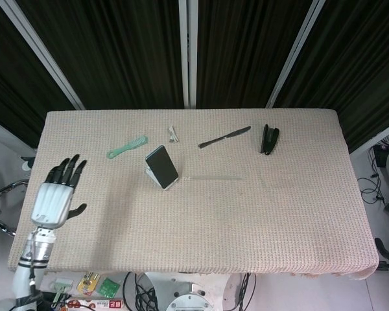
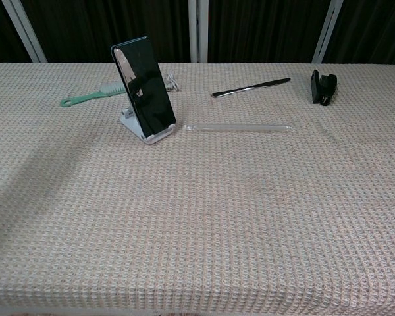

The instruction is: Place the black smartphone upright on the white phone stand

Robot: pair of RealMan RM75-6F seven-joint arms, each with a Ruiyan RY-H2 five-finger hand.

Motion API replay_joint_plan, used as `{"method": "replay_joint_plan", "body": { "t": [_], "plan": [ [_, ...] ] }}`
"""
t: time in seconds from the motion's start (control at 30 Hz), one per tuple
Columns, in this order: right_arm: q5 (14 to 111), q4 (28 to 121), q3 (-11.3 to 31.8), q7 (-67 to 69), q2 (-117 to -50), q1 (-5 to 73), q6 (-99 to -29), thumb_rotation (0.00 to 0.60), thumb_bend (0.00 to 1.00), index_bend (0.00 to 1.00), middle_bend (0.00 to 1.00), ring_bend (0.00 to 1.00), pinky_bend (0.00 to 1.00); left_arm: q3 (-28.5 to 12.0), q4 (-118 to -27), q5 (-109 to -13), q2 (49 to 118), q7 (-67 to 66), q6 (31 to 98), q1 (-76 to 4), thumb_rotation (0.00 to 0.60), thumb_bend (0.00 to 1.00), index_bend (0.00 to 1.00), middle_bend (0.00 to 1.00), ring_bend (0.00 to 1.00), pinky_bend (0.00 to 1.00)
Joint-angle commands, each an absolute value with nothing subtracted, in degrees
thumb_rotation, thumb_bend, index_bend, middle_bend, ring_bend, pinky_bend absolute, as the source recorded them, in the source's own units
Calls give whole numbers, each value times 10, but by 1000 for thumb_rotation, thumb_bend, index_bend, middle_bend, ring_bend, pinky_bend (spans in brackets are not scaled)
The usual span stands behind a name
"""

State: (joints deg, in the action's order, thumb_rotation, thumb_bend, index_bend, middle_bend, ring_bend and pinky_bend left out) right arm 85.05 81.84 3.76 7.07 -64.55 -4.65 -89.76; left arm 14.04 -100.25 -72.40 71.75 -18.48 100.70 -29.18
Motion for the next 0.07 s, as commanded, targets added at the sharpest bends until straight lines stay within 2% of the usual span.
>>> {"method": "replay_joint_plan", "body": {
  "t": [0.03, 0.07],
  "plan": [
    [856, 821, 36, 70, -650, -43, -898, 600, 188, 0, 0, 0, 0, 167, -926, -774, 713, -87, 1047, -193, 600, 10, 19, 30, 61, 199],
    [858, 822, 36, 68, -651, -42, -897, 600, 187, 0, 0, 0, 0, 167, -920, -777, 713, -80, 1045, -185, 600, 9, 19, 32, 61, 199]
  ]
}}
